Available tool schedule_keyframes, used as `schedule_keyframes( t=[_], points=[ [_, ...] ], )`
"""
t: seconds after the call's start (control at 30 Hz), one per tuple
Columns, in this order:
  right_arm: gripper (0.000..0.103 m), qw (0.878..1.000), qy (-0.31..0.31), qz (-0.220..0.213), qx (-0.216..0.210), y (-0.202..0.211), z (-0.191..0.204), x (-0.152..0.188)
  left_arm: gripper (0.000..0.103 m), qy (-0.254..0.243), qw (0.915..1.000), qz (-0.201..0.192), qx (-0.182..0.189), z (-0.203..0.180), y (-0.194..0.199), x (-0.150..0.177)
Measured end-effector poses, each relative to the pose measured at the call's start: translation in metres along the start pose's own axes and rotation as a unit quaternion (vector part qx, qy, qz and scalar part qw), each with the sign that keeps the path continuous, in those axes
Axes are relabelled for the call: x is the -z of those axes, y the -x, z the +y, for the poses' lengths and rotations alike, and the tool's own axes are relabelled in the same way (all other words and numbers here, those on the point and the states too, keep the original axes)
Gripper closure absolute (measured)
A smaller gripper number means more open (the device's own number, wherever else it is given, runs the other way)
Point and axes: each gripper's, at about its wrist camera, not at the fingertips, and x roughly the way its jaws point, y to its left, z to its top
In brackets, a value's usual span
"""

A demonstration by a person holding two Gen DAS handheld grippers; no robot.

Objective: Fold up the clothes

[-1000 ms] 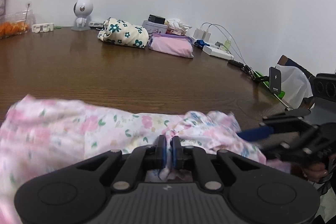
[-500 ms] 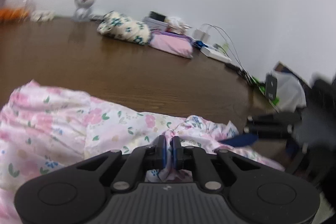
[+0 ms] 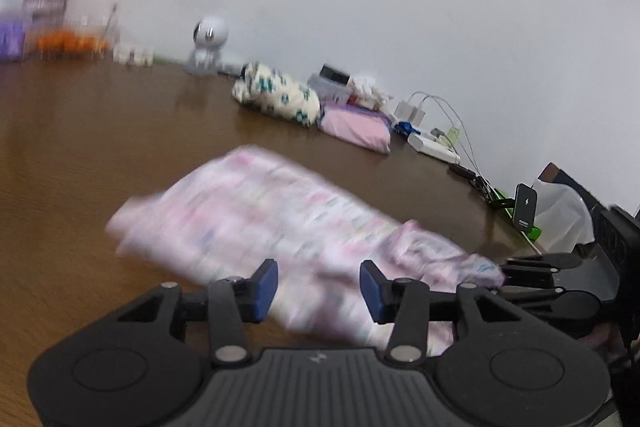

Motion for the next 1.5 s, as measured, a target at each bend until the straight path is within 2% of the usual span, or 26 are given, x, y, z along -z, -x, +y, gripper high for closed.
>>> schedule_keyframes(
  t=[0.13, 0.23, 0.27, 0.37, 0.43, 0.5, 0.57, 0.6, 0.63, 0.7, 0.8, 0.87, 0.9, 0.97, 1.03, 1.1, 1.17, 1.2, 1.27, 1.37, 1.43, 1.5],
  points=[
    [0.08, 0.993, -0.069, 0.006, 0.093, 0.023, -0.013, 0.017, 0.061, -0.006, 0.9993, 0.028, 0.022, -0.016, -0.029, 0.0],
    [0.077, 0.985, -0.108, 0.009, 0.135, 0.031, -0.013, 0.024, 0.06, -0.031, 0.997, 0.046, 0.055, -0.034, -0.052, -0.001],
    [0.076, 0.986, -0.108, -0.002, 0.124, 0.038, -0.011, 0.022, 0.06, -0.042, 0.9962, 0.049, 0.058, -0.041, -0.059, -0.002],
    [0.06, 0.989, -0.107, -0.038, 0.091, 0.057, -0.008, 0.017, 0.06, -0.059, 0.9954, 0.055, 0.052, -0.054, -0.078, -0.008],
    [0.056, 0.989, -0.107, -0.066, 0.073, 0.071, -0.007, 0.014, 0.062, -0.057, 0.9963, 0.052, 0.038, -0.054, -0.087, -0.014],
    [0.055, 0.984, -0.113, -0.11, 0.077, 0.086, -0.023, 0.015, 0.064, -0.052, 0.9966, 0.054, 0.033, -0.05, -0.094, -0.021],
    [0.055, 0.985, -0.119, -0.105, 0.063, 0.085, -0.04, 0.018, 0.07, -0.05, 0.9966, 0.059, 0.028, -0.048, -0.102, -0.028],
    [0.058, 0.987, -0.125, -0.089, 0.053, 0.08, -0.048, 0.021, 0.073, -0.054, 0.9963, 0.062, 0.024, -0.048, -0.108, -0.032],
    [0.066, 0.988, -0.13, -0.074, 0.042, 0.073, -0.053, 0.024, 0.078, -0.06, 0.9959, 0.065, 0.02, -0.049, -0.114, -0.036],
    [0.072, 0.989, -0.133, -0.056, 0.022, 0.061, -0.053, 0.031, 0.085, -0.071, 0.9949, 0.071, 0.014, -0.052, -0.131, -0.046],
    [0.072, 0.992, -0.12, -0.045, 0.021, 0.042, -0.04, 0.029, 0.085, -0.079, 0.9938, 0.077, 0.009, -0.062, -0.154, -0.059],
    [0.072, 0.992, -0.12, -0.038, 0.03, 0.036, -0.034, 0.027, 0.084, -0.077, 0.9946, 0.069, 0.002, -0.062, -0.15, -0.064],
    [0.072, 0.992, -0.119, -0.037, 0.033, 0.037, -0.031, 0.025, 0.083, -0.073, 0.9955, 0.061, -0.001, -0.059, -0.144, -0.067],
    [0.068, 0.992, -0.113, -0.05, 0.026, 0.05, -0.03, 0.023, 0.072, -0.067, 0.997, 0.038, -0.008, -0.054, -0.124, -0.069],
    [0.054, 0.991, -0.113, -0.074, 0.015, 0.068, -0.04, 0.025, 0.07, -0.057, 0.9981, 0.016, -0.015, -0.052, -0.092, -0.065],
    [0.052, 0.989, -0.118, -0.091, -0.002, 0.084, -0.052, 0.029, 0.068, -0.042, 0.9991, 0.011, 0.003, -0.055, -0.062, -0.052],
    [0.051, 0.986, -0.129, -0.101, -0.03, 0.091, -0.059, 0.033, 0.06, -0.034, 0.9986, 0.018, 0.035, -0.069, -0.044, -0.029],
    [0.051, 0.985, -0.133, -0.099, -0.04, 0.088, -0.06, 0.034, 0.058, -0.035, 0.9977, 0.024, 0.053, -0.077, -0.038, -0.017],
    [0.052, 0.984, -0.14, -0.093, -0.056, 0.082, -0.06, 0.035, 0.052, -0.056, 0.9964, 0.027, 0.057, -0.096, -0.036, -0.001],
    [0.064, 0.985, -0.143, -0.084, -0.047, 0.065, -0.057, 0.034, 0.044, -0.113, 0.9916, 0.013, 0.062, -0.118, -0.035, 0.016],
    [0.073, 0.985, -0.148, -0.076, -0.046, 0.055, -0.057, 0.032, 0.041, -0.16, 0.9853, 0.016, 0.058, -0.127, -0.041, 0.022],
    [0.074, 0.986, -0.145, -0.075, -0.043, 0.05, -0.056, 0.027, 0.04, -0.213, 0.9754, 0.018, 0.052, -0.134, -0.045, 0.029]
  ],
)
